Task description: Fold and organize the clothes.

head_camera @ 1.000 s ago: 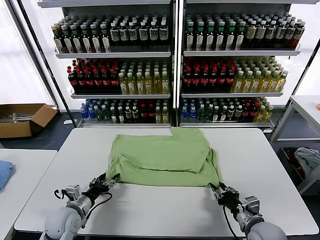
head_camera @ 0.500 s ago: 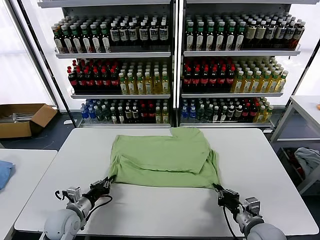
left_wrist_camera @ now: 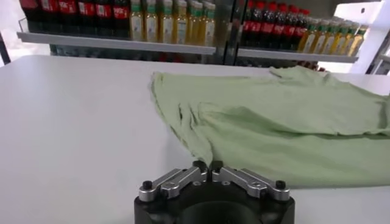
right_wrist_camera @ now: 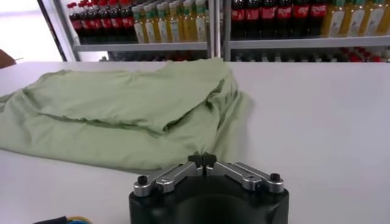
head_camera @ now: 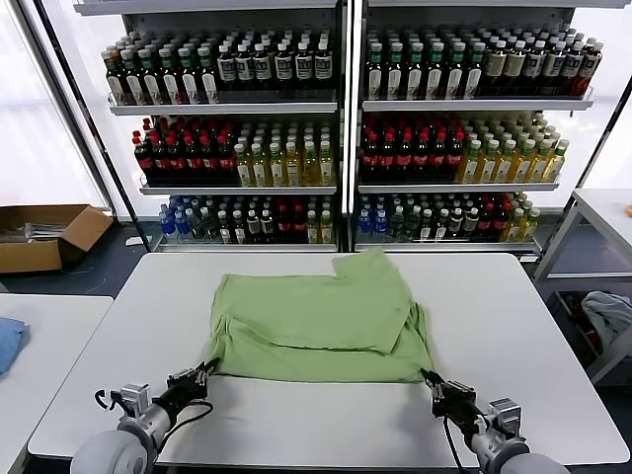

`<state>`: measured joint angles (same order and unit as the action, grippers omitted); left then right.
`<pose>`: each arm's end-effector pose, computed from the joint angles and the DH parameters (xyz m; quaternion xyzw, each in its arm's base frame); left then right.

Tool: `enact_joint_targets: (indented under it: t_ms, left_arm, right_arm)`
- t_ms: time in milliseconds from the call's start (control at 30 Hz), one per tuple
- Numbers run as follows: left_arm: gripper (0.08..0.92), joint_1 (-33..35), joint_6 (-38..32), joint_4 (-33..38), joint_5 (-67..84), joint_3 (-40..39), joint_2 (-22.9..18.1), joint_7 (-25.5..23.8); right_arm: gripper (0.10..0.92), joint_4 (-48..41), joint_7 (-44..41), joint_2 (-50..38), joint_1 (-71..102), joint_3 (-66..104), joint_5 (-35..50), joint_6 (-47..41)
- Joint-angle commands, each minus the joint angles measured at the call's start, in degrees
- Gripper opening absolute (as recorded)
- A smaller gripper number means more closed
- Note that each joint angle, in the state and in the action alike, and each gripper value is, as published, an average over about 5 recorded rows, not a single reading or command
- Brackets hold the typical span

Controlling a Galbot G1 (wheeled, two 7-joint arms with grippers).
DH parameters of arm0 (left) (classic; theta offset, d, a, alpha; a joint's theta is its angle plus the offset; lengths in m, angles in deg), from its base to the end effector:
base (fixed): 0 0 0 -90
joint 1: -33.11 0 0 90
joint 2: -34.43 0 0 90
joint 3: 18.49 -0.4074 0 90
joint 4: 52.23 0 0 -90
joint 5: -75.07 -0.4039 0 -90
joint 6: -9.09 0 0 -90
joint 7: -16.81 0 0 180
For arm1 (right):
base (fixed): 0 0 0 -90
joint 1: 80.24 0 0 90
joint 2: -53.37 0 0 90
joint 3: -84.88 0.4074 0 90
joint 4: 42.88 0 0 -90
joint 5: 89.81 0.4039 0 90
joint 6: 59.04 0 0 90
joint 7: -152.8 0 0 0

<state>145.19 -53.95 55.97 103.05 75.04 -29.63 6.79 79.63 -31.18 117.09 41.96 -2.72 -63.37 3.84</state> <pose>0.2637 0.1443 -0.3687 -0.1289 -0.9545 0.0342 0.2669 0.2004 -0.0971 -0.3204 0.1397 -0.9583 -0.0088 0.2492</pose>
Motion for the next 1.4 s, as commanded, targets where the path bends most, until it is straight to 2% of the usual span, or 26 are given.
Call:
enact_joint_targets:
  t_ms: [33, 300, 533, 633, 833, 967, 1100, 1267, 1400]
  left_arm:
    - [0.097, 13.27, 1.13, 11.61, -2.12, 5.68, -1.12, 0.26]
    - [0.097, 24.81, 3.09, 20.04, -1.85, 10.50, -2.03, 2.39]
    - [0.098, 29.91, 6.07, 25.13, 0.90, 9.92, -3.79, 5.75]
    - [0.127, 30.81, 6.08, 26.01, 1.69, 9.89, -4.33, 5.84]
    - [0.286, 28.37, 6.08, 26.32, 10.89, 13.97, -1.97, 8.16]
    - [0.407, 23.64, 6.07, 25.17, 14.61, 17.67, 1.90, 9.15]
    - [0.520, 16.59, 5.96, 21.56, 21.22, 17.89, 9.01, 9.47]
    - [0.667, 8.18, 4.74, 12.12, 26.14, 13.35, 20.45, 7.34]
    - [0.773, -0.84, 3.34, 4.05, 25.98, 5.73, 25.62, 4.75]
  right_arm:
    - [0.106, 8.50, -0.61, 0.89, 11.85, 2.67, -2.33, -0.32]
    - [0.106, 14.03, -1.78, 2.83, 20.86, 5.63, -5.99, -0.38]
    - [0.114, 13.99, -0.47, 1.99, 21.96, 6.41, -5.65, -0.72]
    - [0.172, 13.91, 0.09, 1.81, 20.89, 7.47, -3.58, -0.46]
    - [0.344, 15.13, -2.17, -0.40, 19.81, 14.59, 6.78, 2.65]
    - [0.466, 14.89, -3.99, -4.71, 15.53, 22.82, 14.66, 3.42]
    - [0.578, 9.38, -4.95, -11.46, 5.42, 23.20, 18.36, 2.52]
    - [0.725, -1.08, -5.04, -20.88, -12.17, 12.66, 20.63, -3.68]
    - [0.807, -10.20, -5.47, -23.30, -27.46, 0.52, 20.25, -5.97]
